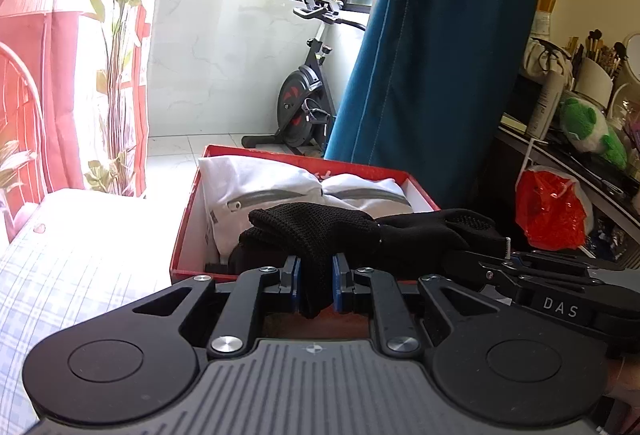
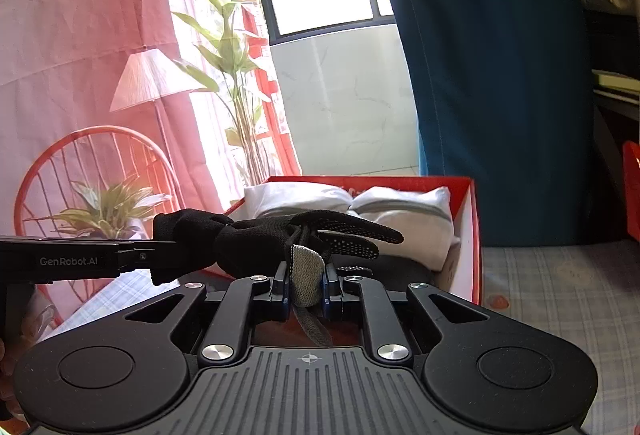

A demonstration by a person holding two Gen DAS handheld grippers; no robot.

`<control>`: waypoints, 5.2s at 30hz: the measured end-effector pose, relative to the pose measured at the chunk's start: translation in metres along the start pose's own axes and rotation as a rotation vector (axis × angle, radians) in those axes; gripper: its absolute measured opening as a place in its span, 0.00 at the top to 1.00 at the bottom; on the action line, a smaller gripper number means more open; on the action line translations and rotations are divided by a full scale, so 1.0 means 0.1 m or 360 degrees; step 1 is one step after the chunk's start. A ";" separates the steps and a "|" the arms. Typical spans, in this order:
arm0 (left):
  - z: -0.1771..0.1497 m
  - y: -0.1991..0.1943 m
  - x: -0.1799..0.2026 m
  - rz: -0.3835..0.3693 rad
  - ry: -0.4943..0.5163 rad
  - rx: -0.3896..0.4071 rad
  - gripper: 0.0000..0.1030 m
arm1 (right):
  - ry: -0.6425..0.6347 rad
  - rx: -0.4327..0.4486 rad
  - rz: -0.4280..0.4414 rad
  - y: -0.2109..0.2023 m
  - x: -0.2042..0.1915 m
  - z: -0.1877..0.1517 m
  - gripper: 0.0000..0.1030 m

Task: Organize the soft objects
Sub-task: 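Lift the black glove with both grippers over the red box, then lower the glove into the box and open both grippers, then withdraw both grippers toward the grey-green knit cloth, then close both grippers on the knotted middle of the knit cloth, then lift the knit cloth with both grippers over the red box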

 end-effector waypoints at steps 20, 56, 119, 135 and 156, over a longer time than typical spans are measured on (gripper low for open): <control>0.31 0.89 -0.09 0.0112 0.0116 -0.0116 0.80 | -0.0284 -0.0229 -0.0288 1.17 0.22 0.20 0.87; -0.22 -0.08 -0.02 0.0172 0.0148 -0.0133 0.00 | -0.0143 -0.0122 -0.0280 0.08 0.05 -0.31 0.00; -0.91 1.03 -0.54 0.0269 -0.0065 -0.0421 0.32 | 0.0087 -0.0360 -0.0320 0.65 0.57 -1.21 0.38; -1.17 0.57 -0.27 0.0243 -0.0037 -0.0407 0.69 | 0.0090 -0.0411 -0.0187 0.45 0.39 -1.33 0.76; -1.31 0.13 -0.26 0.0208 -0.0068 -0.0383 0.79 | 0.0053 -0.0369 -0.0169 0.01 0.16 -1.33 0.80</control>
Point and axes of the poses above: each gripper's, at about its wrist camera, not at the fingertips, and y roughly the way its jaws point, x to its right, z to its top, the point moved 2 cm from there along y, roughly the way its jaws point, and after that the axes turned 2 degrees about y, right-handed, at the moved point
